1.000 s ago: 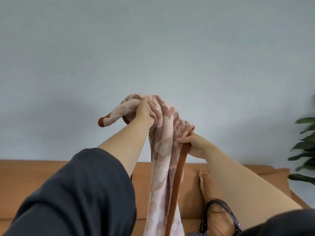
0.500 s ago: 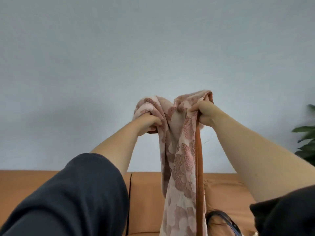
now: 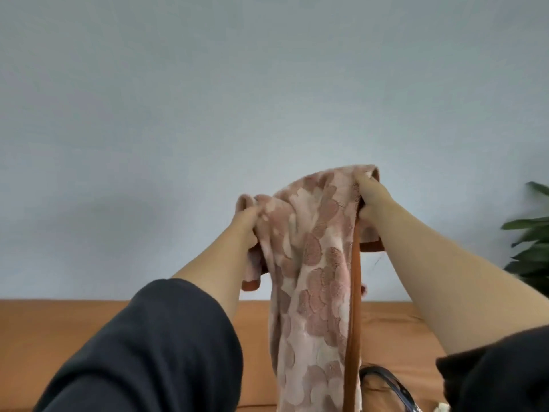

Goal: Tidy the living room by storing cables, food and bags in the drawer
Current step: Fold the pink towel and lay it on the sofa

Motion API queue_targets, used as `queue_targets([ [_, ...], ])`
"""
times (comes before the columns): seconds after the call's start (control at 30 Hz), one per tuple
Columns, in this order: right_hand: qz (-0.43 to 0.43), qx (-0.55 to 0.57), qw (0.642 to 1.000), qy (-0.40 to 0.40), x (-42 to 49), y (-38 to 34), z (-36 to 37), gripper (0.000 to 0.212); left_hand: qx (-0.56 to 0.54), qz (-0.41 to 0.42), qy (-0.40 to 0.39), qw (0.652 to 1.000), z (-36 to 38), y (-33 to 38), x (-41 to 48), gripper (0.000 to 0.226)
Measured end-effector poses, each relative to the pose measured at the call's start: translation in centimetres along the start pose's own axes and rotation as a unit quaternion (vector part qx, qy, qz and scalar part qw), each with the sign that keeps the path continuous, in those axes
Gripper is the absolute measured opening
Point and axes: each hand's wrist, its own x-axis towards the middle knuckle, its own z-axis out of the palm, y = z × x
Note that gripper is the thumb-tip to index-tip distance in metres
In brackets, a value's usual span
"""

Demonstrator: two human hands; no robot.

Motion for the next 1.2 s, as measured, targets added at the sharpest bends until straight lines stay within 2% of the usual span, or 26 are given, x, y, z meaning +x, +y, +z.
queue_targets([
  [0.03,0.037,-0.029,0.999,-0.006,0.5,0.6,-1.0,0.049,-0.071,-0.027,0.009,0.997,-0.3,0.0,0.2,0.022],
  [0.07,0.088,-0.059,0.994,-0.028,0.5,1.7,-1.9,0.046,-0.085,-0.060,0.003,0.995,-0.6,-0.4,0.4,0.026],
  [0.1,0.139,-0.099,0.984,-0.056,0.1,3.1,-2.7,0.030,-0.034,-0.086,-0.005,0.996,-1.0,-1.1,0.4,0.025],
  [0.13,0.185,-0.149,0.967,-0.091,0.0,4.7,-3.2,0.012,0.073,-0.092,-0.004,0.993,-1.2,-1.8,0.4,0.016],
  [0.17,0.220,-0.202,0.948,-0.111,-0.2,6.2,-3.4,0.004,0.201,-0.083,-0.012,0.976,-1.1,-2.5,0.1,0.009],
  [0.2,0.221,-0.261,0.933,-0.112,-0.4,7.4,-3.3,0.009,0.331,-0.053,0.002,0.942,-0.8,-3.0,-0.1,0.014],
  [0.23,0.197,-0.317,0.921,-0.110,-0.4,8.1,-2.9,0.014,0.424,-0.002,0.026,0.905,-0.5,-3.2,-0.3,0.023],
  [0.3,0.099,-0.408,0.905,-0.075,-0.4,8.2,-2.1,0.019,0.475,0.062,0.076,0.874,-0.1,-2.8,-0.9,0.034],
  [0.37,-0.009,-0.528,0.849,-0.009,0.1,7.4,-2.2,0.008,0.488,0.098,0.141,0.856,-0.4,-1.6,-1.0,0.036],
  [0.43,-0.049,-0.610,0.790,0.035,0.7,6.4,-3.0,0.027,0.490,0.126,0.202,0.839,-1.4,-0.4,-0.6,0.033],
  [0.47,-0.049,-0.622,0.780,0.039,1.0,6.0,-3.5,0.030,0.519,0.128,0.211,0.819,-1.9,0.2,-0.5,0.029],
  [0.53,-0.031,-0.615,0.786,0.051,1.6,5.7,-4.2,0.027,0.568,0.119,0.225,0.783,-3.1,1.3,-0.3,0.023],
  [0.57,-0.026,-0.612,0.788,0.060,1.6,5.6,-4.5,0.024,0.573,0.115,0.233,0.777,-3.6,1.7,0.0,0.019],
  [0.63,-0.050,-0.622,0.777,0.085,1.3,5.4,-5.2,0.015,0.552,0.115,0.260,0.784,-4.8,2.4,0.6,0.017],
  [0.67,-0.052,-0.610,0.786,0.091,1.0,5.0,-5.6,0.013,0.529,0.117,0.278,0.793,-5.6,2.8,0.8,0.018],
  [0.77,0.032,-0.582,0.811,0.059,1.6,3.9,-7.5,0.030,0.459,0.115,0.311,0.824,-8.4,3.7,1.6,0.029],
  [0.83,0.095,-0.516,0.850,0.053,3.6,4.0,-8.7,0.039,0.426,0.117,0.292,0.848,-9.6,3.8,2.1,0.035],
  [0.9,0.127,-0.360,0.923,0.048,4.9,4.3,-9.7,0.048,0.389,0.126,0.266,0.873,-9.6,3.3,2.5,0.024],
  [0.93,0.151,-0.317,0.936,0.040,4.1,4.6,-9.6,0.056,0.364,0.126,0.255,0.887,-9.2,3.1,2.6,0.024],
  [1.0,0.125,-0.320,0.938,0.034,2.6,5.0,-8.7,0.061,0.328,0.125,0.228,0.908,-8.1,2.7,2.5,0.031],
  [1.1,0.121,-0.253,0.959,0.050,3.4,5.9,-8.1,0.051,0.315,0.114,0.172,0.926,-7.2,2.2,2.8,0.034],
  [1.2,0.113,-0.274,0.953,0.059,4.5,6.7,-8.5,0.045,0.328,0.100,0.113,0.932,-7.3,1.8,3.1,0.040],
])
